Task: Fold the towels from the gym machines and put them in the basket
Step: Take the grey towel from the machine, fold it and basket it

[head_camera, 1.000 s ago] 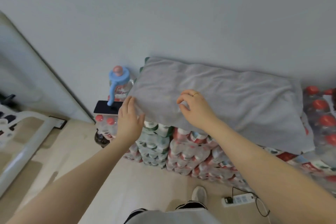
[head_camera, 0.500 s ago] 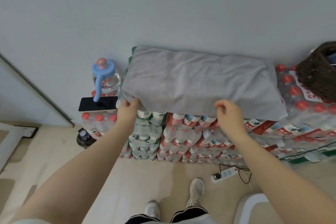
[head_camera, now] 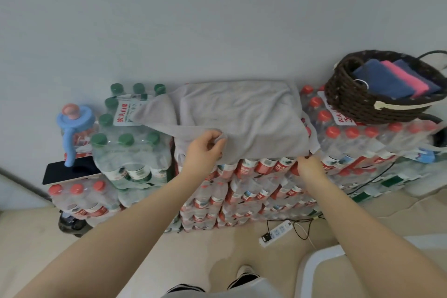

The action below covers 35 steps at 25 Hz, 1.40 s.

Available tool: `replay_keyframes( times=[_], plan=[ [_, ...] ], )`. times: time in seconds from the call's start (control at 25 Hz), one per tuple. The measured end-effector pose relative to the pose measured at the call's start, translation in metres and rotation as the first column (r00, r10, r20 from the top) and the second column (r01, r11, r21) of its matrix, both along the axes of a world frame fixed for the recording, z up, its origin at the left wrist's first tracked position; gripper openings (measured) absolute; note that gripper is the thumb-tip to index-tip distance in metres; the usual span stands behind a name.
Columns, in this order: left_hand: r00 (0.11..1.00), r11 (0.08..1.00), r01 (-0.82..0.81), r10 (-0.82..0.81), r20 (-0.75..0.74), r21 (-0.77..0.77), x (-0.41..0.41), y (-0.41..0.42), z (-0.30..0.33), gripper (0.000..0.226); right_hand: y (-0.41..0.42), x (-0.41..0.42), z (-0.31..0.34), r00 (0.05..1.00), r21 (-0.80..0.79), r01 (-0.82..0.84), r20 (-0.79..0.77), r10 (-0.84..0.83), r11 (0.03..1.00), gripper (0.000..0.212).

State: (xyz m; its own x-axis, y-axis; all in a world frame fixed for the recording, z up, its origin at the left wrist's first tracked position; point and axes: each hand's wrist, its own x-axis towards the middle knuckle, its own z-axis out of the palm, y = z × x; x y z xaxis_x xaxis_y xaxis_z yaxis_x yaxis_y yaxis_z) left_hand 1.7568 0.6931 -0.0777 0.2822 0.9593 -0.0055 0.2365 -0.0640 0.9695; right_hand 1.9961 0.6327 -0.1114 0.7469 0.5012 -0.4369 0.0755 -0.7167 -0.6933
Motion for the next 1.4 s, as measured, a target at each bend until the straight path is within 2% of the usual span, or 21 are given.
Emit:
replay_keyframes(
  times=[0.04, 0.08, 0.16, 0.24, 0.32, 0.36, 0.4, 0.48, 0.56, 0.6, 0.64, 0.72, 0.8, 0.88, 0.96, 1.08, 1.12, 1.2, 1.28, 1.4],
  plan=[
    [1.0, 1.0, -0.005, 0.005, 0.005, 0.006, 0.012, 0.0, 0.001, 0.024, 0.0, 0.005, 0.002, 0.987, 0.014, 0.045, -0.156, -0.043, 0.999, 0.041],
    [1.0, 1.0, -0.006, 0.006, 0.005, 0.009, 0.023, 0.001, 0.003, 0.023, 0.001, 0.011, 0.001, 0.923, 0.067, 0.123, -0.375, -0.089, 0.99, 0.046],
    [1.0, 1.0, 0.011, -0.011, 0.002, -0.015, 0.041, 0.002, 0.004, 0.017, 0.004, 0.017, 0.003, 0.714, 0.16, 0.299, -0.692, -0.109, 0.941, 0.055],
    [0.999, 0.998, 0.041, -0.041, -0.003, -0.045, 0.058, 0.002, 0.005, 0.011, 0.01, 0.02, 0.009, 0.582, 0.203, 0.453, -0.805, -0.115, 0.868, 0.048],
    [0.999, 0.997, 0.044, -0.045, -0.02, -0.065, 0.069, 0.002, 0.004, 0.01, 0.017, 0.025, 0.015, 0.505, 0.232, 0.596, -0.853, -0.133, 0.769, 0.026],
    [0.999, 0.996, 0.036, -0.037, -0.017, -0.077, 0.073, 0.002, 0.005, 0.01, 0.019, 0.026, 0.018, 0.509, 0.262, 0.63, -0.85, -0.134, 0.731, 0.017],
    [1.0, 0.995, 0.028, -0.028, -0.003, -0.092, 0.075, 0.003, 0.006, 0.011, 0.019, 0.028, 0.022, 0.558, 0.309, 0.623, -0.819, -0.132, 0.718, 0.011],
    [1.0, 0.995, 0.005, -0.004, 0.014, -0.1, 0.078, 0.004, 0.008, 0.011, 0.02, 0.031, 0.03, 0.777, 0.453, 0.488, -0.615, -0.135, 0.746, 0.006],
    [0.999, 0.995, -0.021, 0.024, 0.023, -0.094, 0.079, 0.006, 0.011, 0.011, 0.019, 0.025, 0.046, 0.96, 0.603, 0.191, -0.279, -0.019, 0.774, 0.021],
    [0.999, 0.995, -0.028, 0.032, 0.038, -0.1, 0.079, 0.006, 0.013, 0.012, 0.02, 0.018, 0.055, 0.993, 0.641, -0.007, -0.086, 0.081, 0.768, 0.026],
    [0.998, 0.993, -0.034, 0.04, 0.057, -0.11, 0.079, 0.005, 0.015, 0.012, 0.021, 0.01, 0.064, 0.976, 0.633, -0.208, 0.087, 0.199, 0.746, 0.031],
    [0.994, 0.99, -0.047, 0.06, 0.095, -0.131, 0.075, 0.004, 0.021, 0.013, 0.023, -0.011, 0.074, 0.846, 0.533, -0.533, 0.317, 0.428, 0.657, 0.042],
    [0.987, 0.986, -0.071, 0.092, 0.135, -0.152, 0.068, 0.003, 0.024, 0.017, 0.025, -0.032, 0.076, 0.668, 0.397, -0.744, 0.432, 0.606, 0.537, 0.048],
    [0.973, 0.975, -0.091, 0.13, 0.189, -0.202, 0.057, 0.002, 0.026, 0.019, 0.025, -0.052, 0.069, 0.542, 0.333, -0.839, 0.446, 0.712, 0.429, 0.051],
    [0.967, 0.967, -0.105, 0.154, 0.202, -0.233, 0.045, 0.001, 0.026, 0.019, 0.026, -0.067, 0.062, 0.501, 0.284, -0.865, 0.456, 0.736, 0.413, 0.047],
    [0.976, 0.969, -0.095, 0.136, 0.172, -0.229, 0.029, -0.004, 0.025, 0.018, 0.026, -0.084, 0.061, 0.452, 0.139, -0.87, 0.605, 0.655, 0.472, 0.034],
    [0.977, 0.969, -0.091, 0.132, 0.17, -0.23, 0.025, -0.005, 0.024, 0.018, 0.026, -0.088, 0.062, 0.397, 0.08, -0.866, 0.71, 0.582, 0.493, 0.032],
    [0.976, 0.969, -0.077, 0.121, 0.181, -0.235, 0.018, -0.005, 0.024, 0.018, 0.026, -0.092, 0.059, 0.178, -0.037, -0.84, 0.924, 0.339, 0.542, 0.028],
    [0.974, 0.97, -0.07, 0.118, 0.195, -0.235, 0.012, -0.005, 0.025, 0.017, 0.027, -0.098, 0.057, 0.021, -0.099, -0.794, 0.982, 0.189, 0.6, 0.037],
    [0.97, 0.967, -0.074, 0.127, 0.207, -0.246, 0.007, -0.008, 0.026, 0.016, 0.025, -0.106, 0.051, -0.097, -0.182, -0.762, 0.981, 0.169, 0.621, 0.048]
  ],
)
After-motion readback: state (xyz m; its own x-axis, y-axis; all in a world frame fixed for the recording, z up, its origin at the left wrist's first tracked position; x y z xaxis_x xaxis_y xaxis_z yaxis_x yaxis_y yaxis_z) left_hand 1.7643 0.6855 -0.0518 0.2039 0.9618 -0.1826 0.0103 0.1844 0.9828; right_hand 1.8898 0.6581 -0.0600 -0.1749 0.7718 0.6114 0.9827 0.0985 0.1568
